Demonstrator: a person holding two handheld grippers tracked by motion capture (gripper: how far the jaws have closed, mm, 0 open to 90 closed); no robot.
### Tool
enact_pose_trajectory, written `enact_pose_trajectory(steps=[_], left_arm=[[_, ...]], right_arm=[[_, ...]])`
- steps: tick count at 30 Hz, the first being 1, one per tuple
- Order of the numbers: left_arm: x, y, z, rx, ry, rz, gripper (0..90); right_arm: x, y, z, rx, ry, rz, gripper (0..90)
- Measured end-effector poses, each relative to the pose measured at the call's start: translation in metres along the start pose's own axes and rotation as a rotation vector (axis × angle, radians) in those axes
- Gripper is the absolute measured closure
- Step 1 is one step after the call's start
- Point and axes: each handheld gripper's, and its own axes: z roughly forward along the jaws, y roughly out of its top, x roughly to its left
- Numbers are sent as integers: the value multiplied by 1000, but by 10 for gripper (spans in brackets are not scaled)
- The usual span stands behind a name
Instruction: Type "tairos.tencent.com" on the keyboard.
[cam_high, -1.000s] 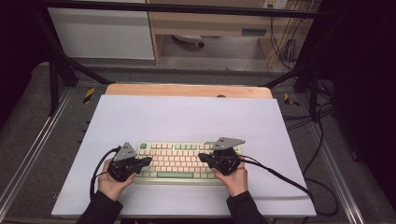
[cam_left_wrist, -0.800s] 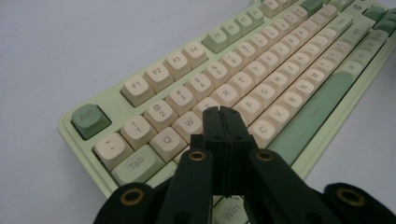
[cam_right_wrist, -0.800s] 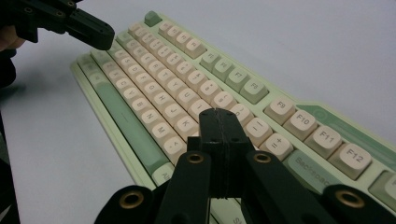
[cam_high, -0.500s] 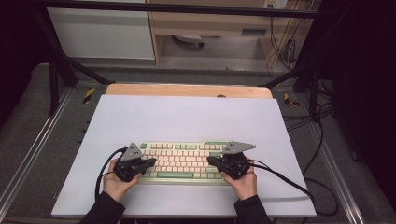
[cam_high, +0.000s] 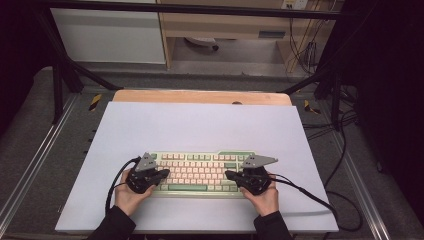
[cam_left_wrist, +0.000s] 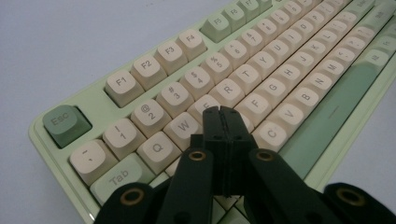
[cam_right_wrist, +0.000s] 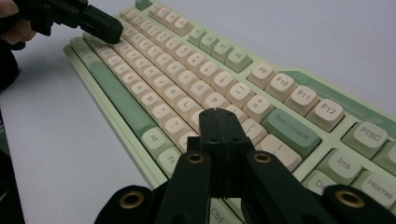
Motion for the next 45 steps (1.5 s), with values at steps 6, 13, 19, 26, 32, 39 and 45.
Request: enact_pose_trajectory(steps=[6, 13, 19, 26, 32, 39, 45], left_arm=[[1, -1, 0, -1, -3, -2, 900], [2, -1, -12, -30, -10, -8, 900], [5, -3, -21, -46, -10, -18, 900], [9, -6, -26, -48, -7, -27, 900], [10, -7, -27, -47, -8, -27, 900], [12, -8, -29, -55, -8, -35, 900], [13, -9, -29, -54, -9, -37, 900]], right_arm=[[0, -1, 1, -2, 0, -1, 900], [0, 1, -1, -11, 1, 1, 900], [0, 2, -2, -21, 10, 13, 900], [2, 6, 3, -17, 26, 18, 900], [6, 8, 15, -6, 49, 18, 900], [14, 9, 30, 16, 72, 9, 900], [18, 4, 39, 41, 79, 5, 900]])
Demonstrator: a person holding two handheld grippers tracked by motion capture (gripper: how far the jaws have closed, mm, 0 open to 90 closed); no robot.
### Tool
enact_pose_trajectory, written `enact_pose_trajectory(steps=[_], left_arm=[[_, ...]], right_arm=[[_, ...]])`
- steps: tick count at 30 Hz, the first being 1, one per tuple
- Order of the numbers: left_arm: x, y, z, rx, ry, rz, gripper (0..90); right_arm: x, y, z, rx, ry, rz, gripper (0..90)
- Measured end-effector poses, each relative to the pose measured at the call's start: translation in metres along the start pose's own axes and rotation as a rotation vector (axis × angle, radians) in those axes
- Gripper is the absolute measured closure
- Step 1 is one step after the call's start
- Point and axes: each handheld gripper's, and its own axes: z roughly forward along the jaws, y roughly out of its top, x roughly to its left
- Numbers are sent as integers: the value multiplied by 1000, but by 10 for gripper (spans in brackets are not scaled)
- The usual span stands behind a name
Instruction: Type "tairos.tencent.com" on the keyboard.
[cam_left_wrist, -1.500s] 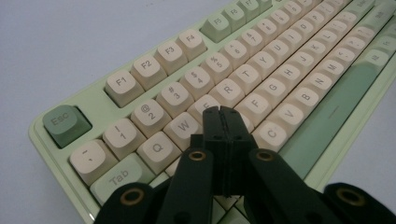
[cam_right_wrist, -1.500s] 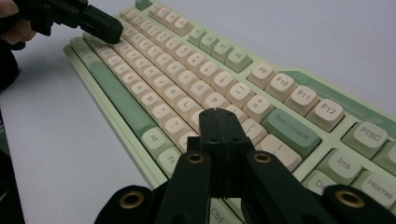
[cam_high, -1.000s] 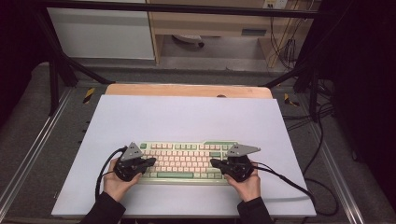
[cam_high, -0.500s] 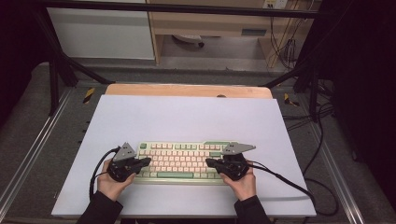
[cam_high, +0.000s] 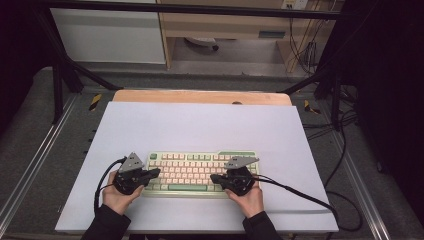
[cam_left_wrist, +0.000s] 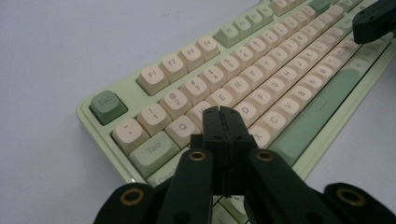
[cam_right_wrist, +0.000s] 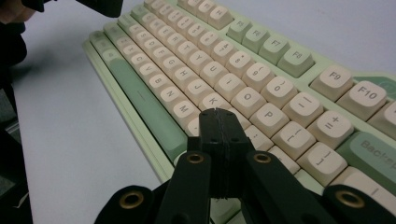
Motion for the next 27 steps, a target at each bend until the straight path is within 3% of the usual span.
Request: enact_pose_trajectory(steps=[17, 27], left_arm=[[0, 0, 0, -1, 0, 2, 900], [-1, 0, 0, -2, -4, 3, 900]], right_arm=[[0, -6, 10, 28, -2, -13, 900], [-1, 2, -8, -9, -29, -28, 900]])
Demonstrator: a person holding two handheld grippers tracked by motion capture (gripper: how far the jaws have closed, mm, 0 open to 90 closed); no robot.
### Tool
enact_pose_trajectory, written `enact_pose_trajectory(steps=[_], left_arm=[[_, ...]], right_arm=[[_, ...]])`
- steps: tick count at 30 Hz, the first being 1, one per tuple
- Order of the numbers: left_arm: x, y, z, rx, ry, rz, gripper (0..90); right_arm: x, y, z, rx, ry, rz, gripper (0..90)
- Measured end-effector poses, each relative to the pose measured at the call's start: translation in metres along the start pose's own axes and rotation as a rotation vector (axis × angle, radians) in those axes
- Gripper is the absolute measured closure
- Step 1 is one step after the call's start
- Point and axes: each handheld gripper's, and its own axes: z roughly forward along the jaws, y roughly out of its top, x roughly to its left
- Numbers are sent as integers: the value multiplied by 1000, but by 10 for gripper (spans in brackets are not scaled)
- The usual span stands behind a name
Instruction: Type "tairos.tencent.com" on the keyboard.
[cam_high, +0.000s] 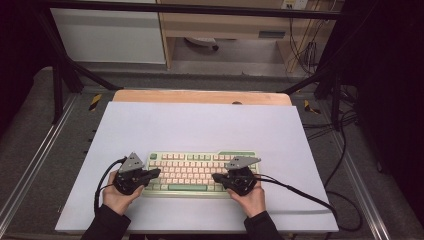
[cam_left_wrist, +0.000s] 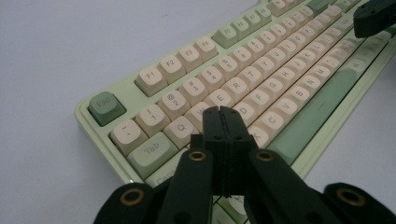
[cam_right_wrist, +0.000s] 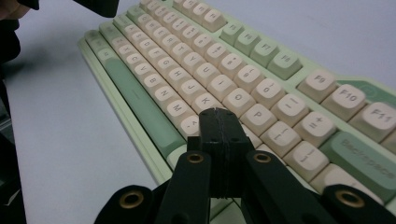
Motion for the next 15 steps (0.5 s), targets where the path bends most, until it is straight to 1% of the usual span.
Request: enact_pose_trajectory(steps=[2, 7, 15], left_arm=[[0, 0, 0, 0, -2, 0, 900], [-1, 1, 1, 2, -3, 4, 900], [-5, 4, 2, 4, -1, 3, 900]], right_arm=[[-2, 1, -4, -6, -11, 0, 900], [-10, -2, -13, -24, -20, 20, 900], [-17, -10, -23, -23, -37, 28, 900]])
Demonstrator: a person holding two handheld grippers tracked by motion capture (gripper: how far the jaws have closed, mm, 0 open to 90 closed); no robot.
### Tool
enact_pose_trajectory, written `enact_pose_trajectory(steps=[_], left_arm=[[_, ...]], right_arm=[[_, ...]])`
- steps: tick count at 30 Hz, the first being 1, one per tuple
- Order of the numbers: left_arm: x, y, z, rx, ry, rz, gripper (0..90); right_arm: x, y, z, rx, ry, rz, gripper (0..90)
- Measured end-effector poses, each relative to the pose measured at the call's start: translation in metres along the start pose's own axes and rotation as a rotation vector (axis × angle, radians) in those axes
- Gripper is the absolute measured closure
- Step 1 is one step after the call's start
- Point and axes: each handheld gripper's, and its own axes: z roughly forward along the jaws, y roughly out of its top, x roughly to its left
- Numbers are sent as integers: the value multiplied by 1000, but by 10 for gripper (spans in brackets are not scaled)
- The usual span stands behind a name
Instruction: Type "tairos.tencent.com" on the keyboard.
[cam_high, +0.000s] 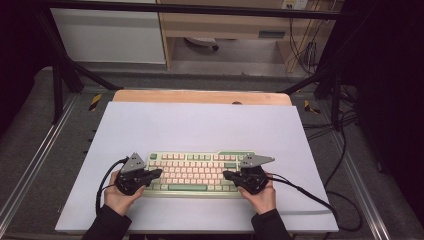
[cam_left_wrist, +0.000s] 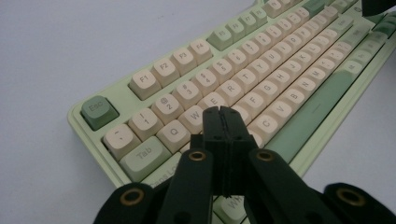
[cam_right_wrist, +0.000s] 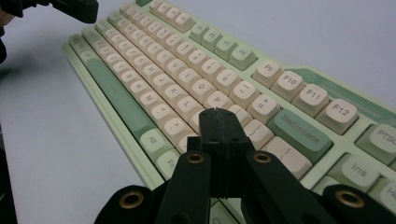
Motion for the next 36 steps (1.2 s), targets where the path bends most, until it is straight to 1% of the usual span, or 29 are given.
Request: enact_pose_trajectory(steps=[6, 12, 20, 24, 30, 36], left_arm=[[-6, 5, 6, 10, -1, 9, 900], [-14, 13, 13, 16, -8, 25, 899], [-26, 27, 32, 33, -18, 46, 900], [-30, 31, 41, 37, -20, 49, 900], [-31, 35, 51, 50, -11, 50, 900], [-29, 36, 58, 54, 2, 35, 900]], right_arm=[[-5, -5, -7, 1, -10, 13, 900], [-8, -6, -11, -3, -14, 13, 900], [-8, -6, -12, -6, -16, 10, 900], [-8, -6, -12, -9, -15, 10, 900], [-8, -7, -12, -5, -13, 8, 900], [-8, -7, -11, -5, -10, 10, 900]])
